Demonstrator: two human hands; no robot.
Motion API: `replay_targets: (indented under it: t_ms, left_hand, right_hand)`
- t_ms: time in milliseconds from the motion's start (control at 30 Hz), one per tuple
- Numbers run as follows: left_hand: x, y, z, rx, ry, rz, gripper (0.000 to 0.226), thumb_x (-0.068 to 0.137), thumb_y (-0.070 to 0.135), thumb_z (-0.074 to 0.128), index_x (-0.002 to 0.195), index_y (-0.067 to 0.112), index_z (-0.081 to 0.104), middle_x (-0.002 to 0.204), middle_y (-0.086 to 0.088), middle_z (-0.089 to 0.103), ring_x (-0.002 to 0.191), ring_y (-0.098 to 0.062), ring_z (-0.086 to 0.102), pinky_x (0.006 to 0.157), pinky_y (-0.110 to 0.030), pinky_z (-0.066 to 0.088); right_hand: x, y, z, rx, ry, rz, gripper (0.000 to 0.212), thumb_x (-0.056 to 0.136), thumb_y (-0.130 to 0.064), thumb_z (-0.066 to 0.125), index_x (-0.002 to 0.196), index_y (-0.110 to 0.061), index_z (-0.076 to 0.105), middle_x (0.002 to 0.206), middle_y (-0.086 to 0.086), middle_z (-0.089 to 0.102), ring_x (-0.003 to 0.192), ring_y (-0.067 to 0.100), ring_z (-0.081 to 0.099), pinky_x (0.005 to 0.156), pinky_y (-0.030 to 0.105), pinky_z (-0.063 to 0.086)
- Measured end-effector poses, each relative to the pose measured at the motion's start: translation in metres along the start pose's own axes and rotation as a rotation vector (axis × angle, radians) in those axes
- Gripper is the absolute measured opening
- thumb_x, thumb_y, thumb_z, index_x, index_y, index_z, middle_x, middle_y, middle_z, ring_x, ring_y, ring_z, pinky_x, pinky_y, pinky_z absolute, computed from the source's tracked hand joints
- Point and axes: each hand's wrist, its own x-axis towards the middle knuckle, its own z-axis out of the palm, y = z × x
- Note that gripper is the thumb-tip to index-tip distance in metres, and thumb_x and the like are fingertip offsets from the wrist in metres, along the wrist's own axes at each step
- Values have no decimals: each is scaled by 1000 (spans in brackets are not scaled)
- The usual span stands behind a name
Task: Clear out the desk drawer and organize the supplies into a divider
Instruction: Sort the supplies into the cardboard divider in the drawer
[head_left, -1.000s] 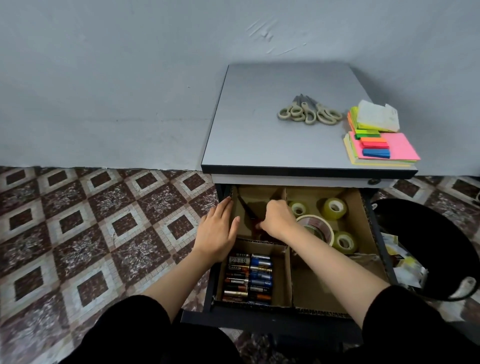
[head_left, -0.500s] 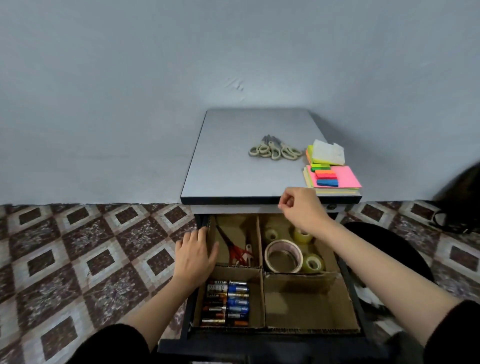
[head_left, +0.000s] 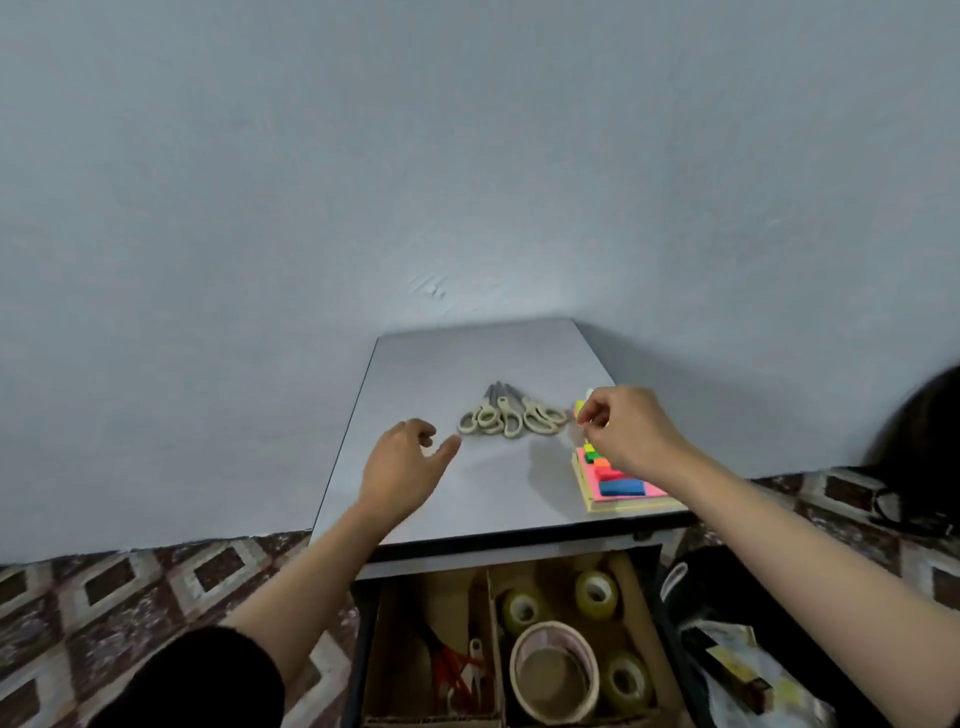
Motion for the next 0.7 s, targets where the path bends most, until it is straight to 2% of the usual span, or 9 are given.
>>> replay_targets:
  t_ms: [100, 233, 333, 367, 467, 533, 600, 667, 700]
  left_hand:
    - [37, 12, 11, 47, -104, -63, 67, 87, 57, 51, 128, 6, 50, 124, -6, 58, 114, -22, 52, 88, -31, 42]
    - [75, 19, 35, 196, -215, -79, 73, 85, 62, 49, 115, -4, 57, 119, -17, 58, 112, -30, 52, 84, -33, 41]
    - [98, 19, 51, 194, -220, -114, 82, 82, 66, 47, 107, -11, 58, 113, -24, 58, 108, -35, 51, 84, -39, 42]
    - [104, 20, 55, 218, -233, -110, 81, 82, 67, 47, 105, -10, 58, 112, -23, 58, 108, -35, 50, 85, -39, 42]
    - [114, 21, 60, 236, -283, -112, 66, 82, 59, 53, 99, -5, 60, 108, -20, 59, 105, -33, 53, 78, -34, 41]
    - [116, 20, 62, 226, -308, -110, 52, 81, 48, 58, 89, -3, 61, 100, -20, 61, 95, -32, 57, 65, -30, 38]
    - [114, 18, 61, 228, -287, -95, 43, 79, 45, 60, 66, 5, 52, 80, -16, 56, 79, -28, 54, 55, -28, 33]
    - [110, 14, 57, 245, -258, -82, 47, 77, 46, 61, 56, 11, 40, 66, -5, 46, 71, -23, 47, 53, -28, 31]
    - [109, 10, 54, 259, -251, -78, 48, 76, 46, 63, 55, 11, 38, 62, -3, 43, 69, -22, 45, 51, -28, 31]
  right_hand:
    - [25, -6, 7, -4, -80, 24, 17, 84, 1, 55, 93, 0, 70, 98, 17, 68, 89, 26, 62, 75, 26, 48]
    - [55, -14, 21, -141, -219, 62, 24, 84, -6, 58, 104, 6, 65, 110, 21, 63, 99, 35, 61, 82, 31, 49]
    - [72, -21, 33, -212, -296, 54, 15, 88, -9, 49, 86, 2, 60, 108, 23, 58, 101, 37, 60, 79, 31, 46]
    - [76, -24, 37, -233, -312, 59, 17, 89, -8, 47, 76, -2, 54, 105, 23, 58, 102, 36, 60, 76, 31, 45]
    - [86, -29, 47, -317, -366, 51, 23, 92, -5, 42, 69, -6, 42, 119, 22, 57, 109, 34, 58, 80, 29, 46]
    - [93, -28, 55, -398, -420, 72, 15, 91, -3, 44, 77, -4, 48, 124, 19, 55, 112, 33, 58, 78, 28, 46]
    - [101, -27, 59, -448, -467, 120, 8, 87, -3, 52, 93, -4, 56, 122, 17, 58, 111, 31, 59, 72, 27, 47]
    - [107, -30, 62, -463, -506, 151, 11, 84, -10, 63, 81, -5, 53, 112, 15, 62, 110, 30, 61, 63, 26, 46]
    - [108, -32, 65, -490, -519, 150, 15, 83, -15, 66, 85, -5, 55, 109, 13, 62, 110, 29, 60, 63, 26, 45]
